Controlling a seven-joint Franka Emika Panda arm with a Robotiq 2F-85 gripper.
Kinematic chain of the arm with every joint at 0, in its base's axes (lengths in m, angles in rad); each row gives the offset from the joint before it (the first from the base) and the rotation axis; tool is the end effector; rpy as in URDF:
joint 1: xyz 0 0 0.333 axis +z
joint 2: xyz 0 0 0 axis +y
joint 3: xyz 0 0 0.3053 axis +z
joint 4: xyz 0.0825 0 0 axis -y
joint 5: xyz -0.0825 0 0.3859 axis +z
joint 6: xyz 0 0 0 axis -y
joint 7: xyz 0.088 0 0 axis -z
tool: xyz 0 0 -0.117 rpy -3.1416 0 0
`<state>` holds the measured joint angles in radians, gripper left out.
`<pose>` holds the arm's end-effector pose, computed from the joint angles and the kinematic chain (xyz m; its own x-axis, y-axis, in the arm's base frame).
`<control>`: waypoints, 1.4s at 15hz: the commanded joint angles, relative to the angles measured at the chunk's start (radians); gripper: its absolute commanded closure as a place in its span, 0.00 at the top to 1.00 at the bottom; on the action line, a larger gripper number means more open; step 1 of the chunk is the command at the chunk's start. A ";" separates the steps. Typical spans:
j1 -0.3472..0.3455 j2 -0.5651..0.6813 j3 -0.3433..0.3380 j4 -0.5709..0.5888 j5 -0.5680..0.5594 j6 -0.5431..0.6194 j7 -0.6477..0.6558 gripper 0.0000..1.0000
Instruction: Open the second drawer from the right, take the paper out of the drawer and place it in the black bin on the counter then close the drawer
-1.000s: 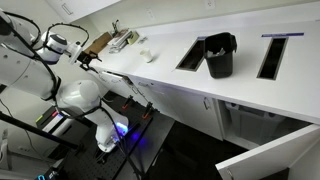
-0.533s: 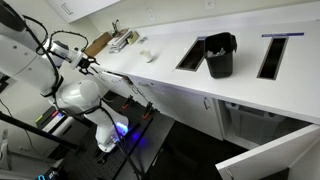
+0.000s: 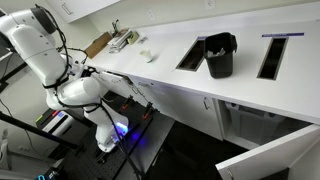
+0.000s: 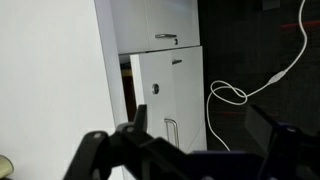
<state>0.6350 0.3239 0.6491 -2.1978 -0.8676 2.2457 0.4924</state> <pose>0.1728 0.5087 0.2308 0.1824 0.9815 -0.0584 0.8938 -0.1407 0.4259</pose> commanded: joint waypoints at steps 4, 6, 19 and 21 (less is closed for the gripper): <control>0.345 0.356 -0.269 0.299 -0.174 -0.068 0.184 1.00; 0.434 0.443 -0.347 0.390 -0.217 -0.062 0.256 1.00; 0.577 0.624 -0.472 0.593 -0.322 -0.074 0.371 1.00; 0.599 0.644 -0.488 0.616 -0.352 -0.099 0.349 1.00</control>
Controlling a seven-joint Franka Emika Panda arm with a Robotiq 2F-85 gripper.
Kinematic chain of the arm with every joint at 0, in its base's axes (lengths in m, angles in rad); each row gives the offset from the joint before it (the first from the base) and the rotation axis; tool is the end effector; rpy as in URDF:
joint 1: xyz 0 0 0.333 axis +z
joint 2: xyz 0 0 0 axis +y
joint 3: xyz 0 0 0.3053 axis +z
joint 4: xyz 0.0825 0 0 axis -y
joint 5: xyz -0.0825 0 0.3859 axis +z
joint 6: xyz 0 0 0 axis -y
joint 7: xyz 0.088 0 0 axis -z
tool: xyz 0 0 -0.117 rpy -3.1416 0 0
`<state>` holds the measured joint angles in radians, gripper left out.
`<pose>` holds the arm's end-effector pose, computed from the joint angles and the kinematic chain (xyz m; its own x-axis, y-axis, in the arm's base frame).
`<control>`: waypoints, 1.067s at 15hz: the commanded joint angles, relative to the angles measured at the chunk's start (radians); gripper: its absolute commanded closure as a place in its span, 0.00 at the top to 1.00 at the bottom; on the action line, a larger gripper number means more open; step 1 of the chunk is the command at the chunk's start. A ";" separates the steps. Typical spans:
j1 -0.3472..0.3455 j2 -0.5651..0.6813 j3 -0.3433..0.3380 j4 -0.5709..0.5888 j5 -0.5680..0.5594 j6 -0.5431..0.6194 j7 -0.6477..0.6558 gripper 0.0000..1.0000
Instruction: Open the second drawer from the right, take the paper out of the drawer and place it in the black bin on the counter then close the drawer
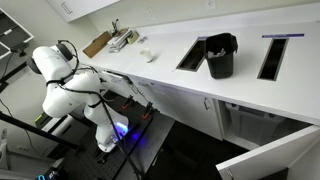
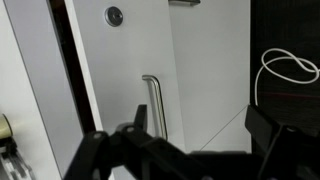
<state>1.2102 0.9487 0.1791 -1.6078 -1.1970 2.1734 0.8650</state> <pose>0.1639 0.6215 0.0443 0.1944 0.9802 0.0366 0.7240 -0.1685 0.6689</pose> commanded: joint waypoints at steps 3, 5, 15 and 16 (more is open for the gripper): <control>0.065 0.057 -0.043 0.060 -0.087 -0.097 -0.034 1.00; 0.098 0.089 -0.062 0.084 -0.149 -0.158 -0.016 1.00; 0.177 0.326 -0.092 0.279 -0.359 -0.468 -0.030 1.00; 0.176 0.343 -0.092 0.293 -0.381 -0.480 -0.030 1.00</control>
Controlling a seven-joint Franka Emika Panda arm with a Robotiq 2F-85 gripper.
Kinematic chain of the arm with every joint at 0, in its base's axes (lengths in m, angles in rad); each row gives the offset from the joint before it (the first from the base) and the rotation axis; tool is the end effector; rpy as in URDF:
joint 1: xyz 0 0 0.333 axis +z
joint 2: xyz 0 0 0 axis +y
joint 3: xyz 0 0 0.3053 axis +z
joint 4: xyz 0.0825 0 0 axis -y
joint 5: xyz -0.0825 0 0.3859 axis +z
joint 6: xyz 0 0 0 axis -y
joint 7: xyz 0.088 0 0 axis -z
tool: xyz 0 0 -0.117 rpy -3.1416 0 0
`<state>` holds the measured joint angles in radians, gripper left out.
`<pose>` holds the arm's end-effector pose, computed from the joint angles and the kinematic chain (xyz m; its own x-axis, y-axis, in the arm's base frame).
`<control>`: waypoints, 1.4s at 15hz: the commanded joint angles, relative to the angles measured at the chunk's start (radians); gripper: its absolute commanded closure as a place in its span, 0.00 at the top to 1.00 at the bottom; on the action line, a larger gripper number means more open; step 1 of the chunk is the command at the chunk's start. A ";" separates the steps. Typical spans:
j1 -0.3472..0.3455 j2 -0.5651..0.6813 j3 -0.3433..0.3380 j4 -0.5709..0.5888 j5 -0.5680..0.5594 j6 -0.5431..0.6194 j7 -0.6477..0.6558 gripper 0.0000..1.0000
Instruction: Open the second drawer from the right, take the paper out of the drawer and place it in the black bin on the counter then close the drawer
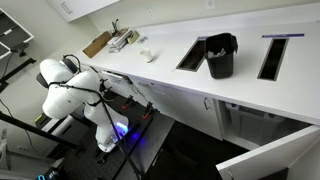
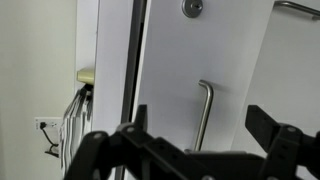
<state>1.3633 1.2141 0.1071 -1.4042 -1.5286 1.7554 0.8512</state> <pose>0.1681 0.6106 -0.0333 0.0604 0.9833 -0.1714 0.2908 0.1470 0.9454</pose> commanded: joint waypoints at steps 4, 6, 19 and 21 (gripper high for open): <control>-0.007 0.069 0.009 0.063 -0.056 -0.045 -0.002 1.00; -0.006 0.071 0.008 0.069 -0.056 -0.046 -0.002 1.00; 0.032 0.257 -0.040 0.307 -0.067 -0.203 -0.034 1.00; 0.034 0.263 -0.050 0.324 -0.073 -0.202 -0.036 1.00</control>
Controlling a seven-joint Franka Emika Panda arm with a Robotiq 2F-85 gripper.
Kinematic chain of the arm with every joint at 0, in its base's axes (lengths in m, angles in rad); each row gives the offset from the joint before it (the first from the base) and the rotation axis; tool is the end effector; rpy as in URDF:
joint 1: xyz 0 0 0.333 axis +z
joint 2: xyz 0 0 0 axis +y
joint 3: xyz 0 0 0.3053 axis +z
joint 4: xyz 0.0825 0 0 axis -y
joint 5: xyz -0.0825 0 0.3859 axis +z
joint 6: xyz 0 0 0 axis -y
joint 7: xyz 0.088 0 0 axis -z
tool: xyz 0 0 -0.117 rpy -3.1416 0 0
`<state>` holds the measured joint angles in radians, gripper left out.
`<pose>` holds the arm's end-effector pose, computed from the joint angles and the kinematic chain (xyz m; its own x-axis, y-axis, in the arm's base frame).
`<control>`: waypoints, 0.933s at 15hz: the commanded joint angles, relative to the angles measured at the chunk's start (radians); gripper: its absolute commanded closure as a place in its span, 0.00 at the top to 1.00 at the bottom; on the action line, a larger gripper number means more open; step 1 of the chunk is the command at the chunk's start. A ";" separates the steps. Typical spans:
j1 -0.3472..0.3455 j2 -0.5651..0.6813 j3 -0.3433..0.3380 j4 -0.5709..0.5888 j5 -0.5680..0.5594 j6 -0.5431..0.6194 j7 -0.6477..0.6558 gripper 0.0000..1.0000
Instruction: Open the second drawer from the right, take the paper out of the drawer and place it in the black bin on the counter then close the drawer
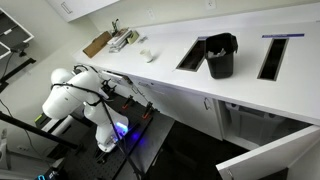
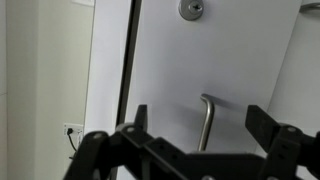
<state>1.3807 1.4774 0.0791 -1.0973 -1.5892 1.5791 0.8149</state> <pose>0.1983 0.6124 -0.0835 0.1452 0.9718 -0.1856 0.1036 0.1716 0.9797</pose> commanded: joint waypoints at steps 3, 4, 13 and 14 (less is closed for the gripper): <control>0.015 -0.002 -0.032 0.023 -0.014 -0.025 0.000 1.00; 0.014 -0.002 -0.035 0.025 -0.014 -0.024 -0.001 1.00; 0.012 0.005 -0.037 0.026 -0.013 -0.009 0.013 0.38; 0.012 0.008 -0.036 0.027 -0.014 -0.005 0.017 0.29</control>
<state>1.3842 1.4853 0.0574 -1.0817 -1.5930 1.5955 0.8250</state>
